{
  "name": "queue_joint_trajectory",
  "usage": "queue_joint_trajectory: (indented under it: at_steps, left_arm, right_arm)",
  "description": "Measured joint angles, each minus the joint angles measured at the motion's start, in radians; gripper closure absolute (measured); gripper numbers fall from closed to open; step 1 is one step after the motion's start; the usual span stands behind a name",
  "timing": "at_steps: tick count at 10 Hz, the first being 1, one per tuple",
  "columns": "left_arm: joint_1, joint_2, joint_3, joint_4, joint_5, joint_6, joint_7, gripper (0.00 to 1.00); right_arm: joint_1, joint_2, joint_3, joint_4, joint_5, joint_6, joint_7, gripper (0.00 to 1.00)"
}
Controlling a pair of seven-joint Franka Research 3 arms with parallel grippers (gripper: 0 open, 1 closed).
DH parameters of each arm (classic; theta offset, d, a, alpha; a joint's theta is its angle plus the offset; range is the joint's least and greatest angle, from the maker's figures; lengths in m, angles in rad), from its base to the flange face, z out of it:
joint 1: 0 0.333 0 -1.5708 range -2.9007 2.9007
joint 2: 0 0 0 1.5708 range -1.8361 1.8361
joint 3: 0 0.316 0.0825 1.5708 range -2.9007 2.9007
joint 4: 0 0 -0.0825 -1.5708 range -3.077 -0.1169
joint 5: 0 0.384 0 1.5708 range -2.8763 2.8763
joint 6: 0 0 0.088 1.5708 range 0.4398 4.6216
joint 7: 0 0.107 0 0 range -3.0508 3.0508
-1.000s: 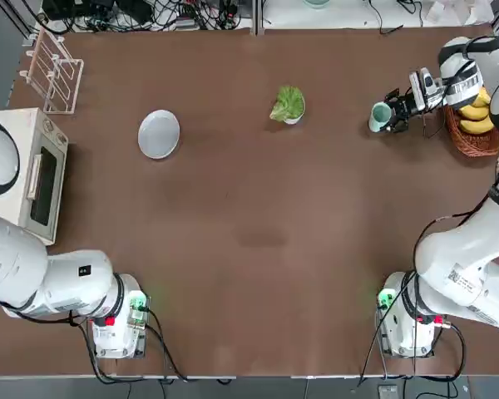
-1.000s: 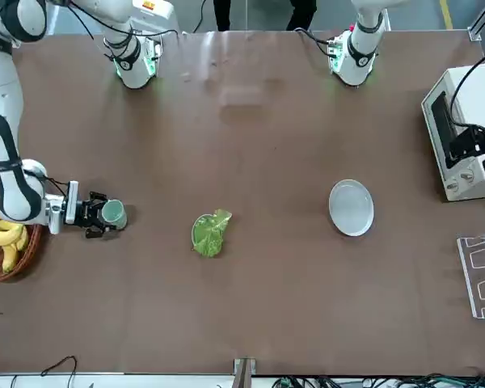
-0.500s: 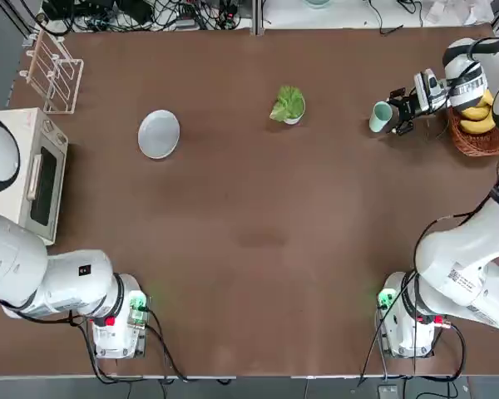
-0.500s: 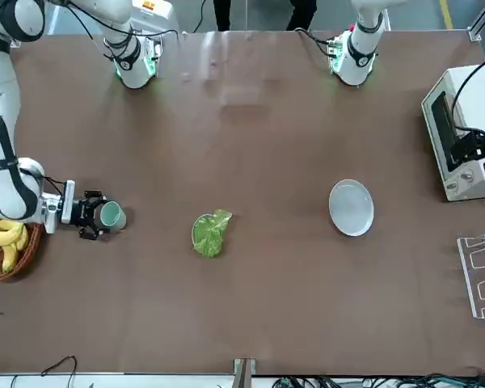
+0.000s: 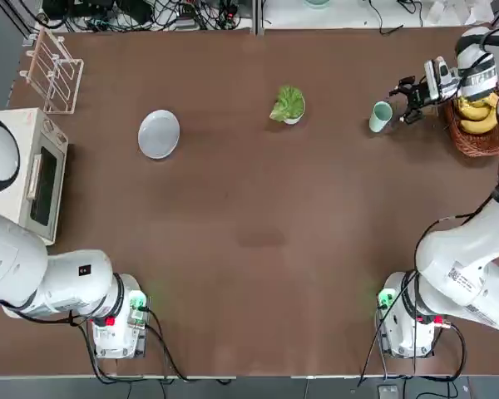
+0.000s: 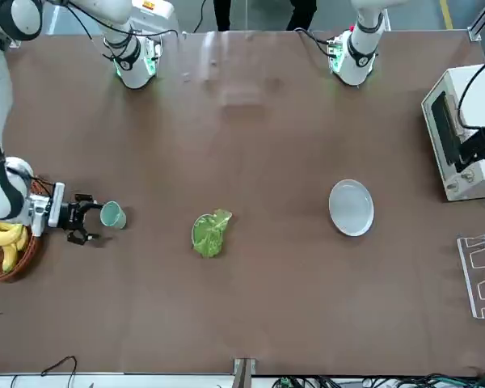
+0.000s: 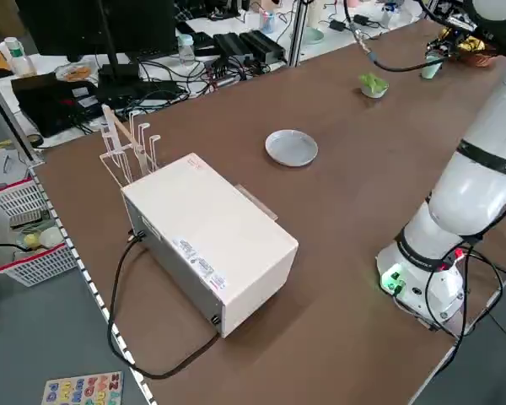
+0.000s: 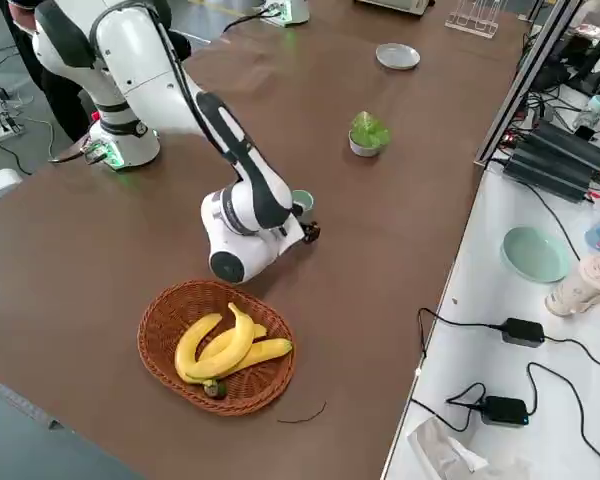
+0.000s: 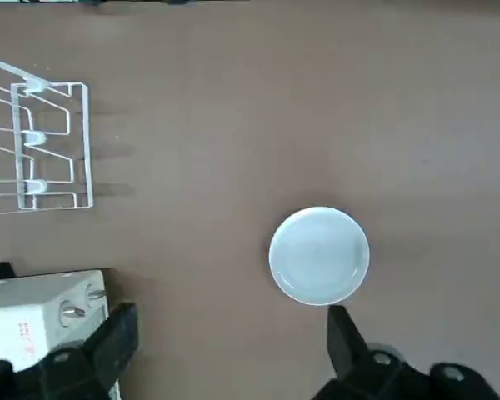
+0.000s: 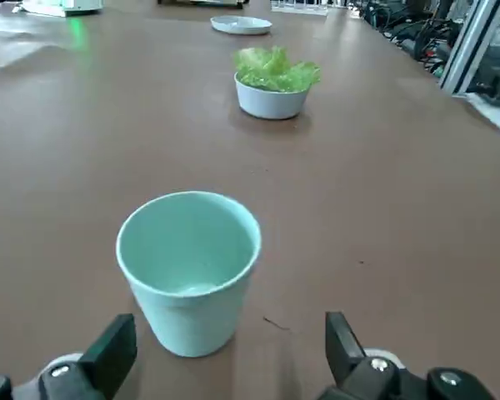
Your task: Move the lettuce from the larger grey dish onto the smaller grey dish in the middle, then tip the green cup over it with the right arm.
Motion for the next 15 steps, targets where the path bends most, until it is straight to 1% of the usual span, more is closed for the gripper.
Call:
queue_joint_trajectory:
  at_steps: [3, 5, 6, 7, 9, 10, 11, 12, 13, 14, 15]
  left_arm:
    - [0.000, 0.000, -0.001, 0.001, 0.021, 0.000, 0.000, 0.00]
    - [-0.002, 0.000, -0.005, 0.004, 0.019, -0.021, 0.000, 0.00]
    - [-0.002, 0.000, -0.006, 0.005, 0.019, -0.024, 0.000, 0.00]
    - [-0.002, 0.000, -0.008, 0.006, 0.019, -0.025, 0.000, 0.00]
    - [-0.005, 0.000, -0.010, 0.007, 0.019, -0.026, 0.000, 0.00]
    - [-0.007, 0.000, -0.012, 0.010, 0.019, -0.026, 0.000, 0.00]
    - [-0.007, -0.001, -0.013, 0.016, 0.019, -0.026, 0.000, 0.00]
    - [-0.007, -0.001, -0.014, 0.021, 0.019, -0.026, 0.000, 0.00]
    - [-0.007, -0.001, -0.014, 0.025, 0.019, -0.026, 0.000, 0.00]
    - [-0.007, -0.001, -0.014, 0.031, 0.019, -0.026, 0.000, 0.00]
    - [-0.007, -0.001, -0.015, 0.037, 0.019, -0.026, 0.000, 0.00]
  right_arm:
    - [-0.001, -0.003, -0.002, 0.050, -0.029, -0.001, 0.131, 0.00]
    - [0.001, -0.021, 0.007, 0.087, -0.064, 0.018, 0.299, 0.00]
    - [0.005, -0.043, 0.021, 0.104, -0.090, 0.049, 0.408, 0.00]
    - [0.006, -0.064, 0.057, 0.115, -0.130, 0.106, 0.533, 0.00]
    - [0.004, -0.098, 0.188, 0.120, -0.264, 0.290, 0.880, 0.00]
    - [0.007, -0.113, 0.235, 0.123, -0.328, 0.355, 1.063, 0.00]
    - [0.010, -0.129, 0.262, 0.131, -0.385, 0.386, 1.238, 0.00]
    - [0.012, -0.143, 0.276, 0.146, -0.436, 0.392, 1.414, 0.00]
    - [0.018, -0.154, 0.281, 0.154, -0.481, 0.395, 1.567, 0.00]
    - [0.020, -0.159, 0.290, 0.158, -0.544, 0.398, 1.724, 0.00]
    - [0.017, -0.160, 0.316, 0.166, -0.624, 0.397, 1.899, 0.00]
